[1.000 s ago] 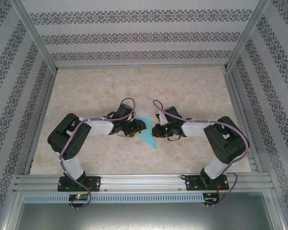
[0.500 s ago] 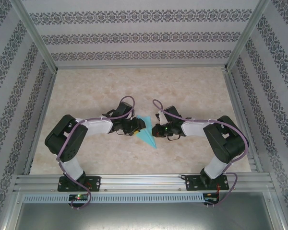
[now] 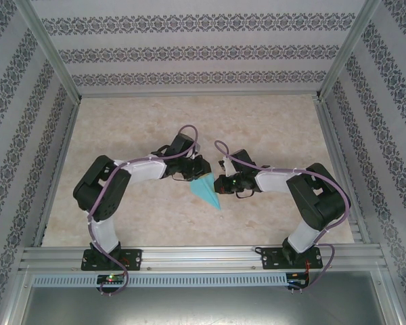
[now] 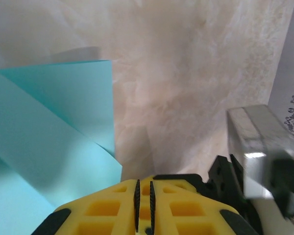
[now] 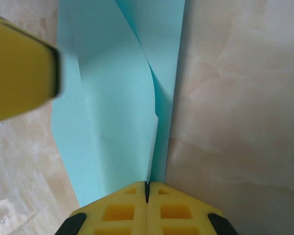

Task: Fold a paper plane with a square sheet of paper (fold left side to right side)
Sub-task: Fourth fold the wing at the center of the table.

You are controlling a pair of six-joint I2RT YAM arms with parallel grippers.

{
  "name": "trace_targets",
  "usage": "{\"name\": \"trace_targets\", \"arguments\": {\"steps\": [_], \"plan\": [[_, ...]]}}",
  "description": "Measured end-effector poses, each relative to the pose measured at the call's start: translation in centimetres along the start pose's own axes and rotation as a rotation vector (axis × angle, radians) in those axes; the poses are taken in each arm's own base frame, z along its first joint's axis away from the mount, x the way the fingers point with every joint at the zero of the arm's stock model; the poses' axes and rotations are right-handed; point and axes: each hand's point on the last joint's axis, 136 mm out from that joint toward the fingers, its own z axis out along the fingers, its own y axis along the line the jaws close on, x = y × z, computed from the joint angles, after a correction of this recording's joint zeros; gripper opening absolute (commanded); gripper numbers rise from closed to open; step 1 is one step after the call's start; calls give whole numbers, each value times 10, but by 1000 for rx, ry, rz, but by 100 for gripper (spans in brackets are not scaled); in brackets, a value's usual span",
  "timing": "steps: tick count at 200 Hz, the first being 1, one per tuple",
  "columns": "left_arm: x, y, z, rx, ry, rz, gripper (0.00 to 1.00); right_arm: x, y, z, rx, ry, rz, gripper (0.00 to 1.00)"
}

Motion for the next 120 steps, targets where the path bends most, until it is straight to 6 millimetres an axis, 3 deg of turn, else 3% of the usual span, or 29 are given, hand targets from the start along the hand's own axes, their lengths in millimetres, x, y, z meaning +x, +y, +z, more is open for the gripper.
{"name": "trace_targets", "arguments": {"steps": [49,120], "plan": [[6,22,17,-44,38,-32,16,0,0,0,0,1,-5,0],[7,30,18,-64,38,-14,16,0,0,1,8,17,-18,0]]}}
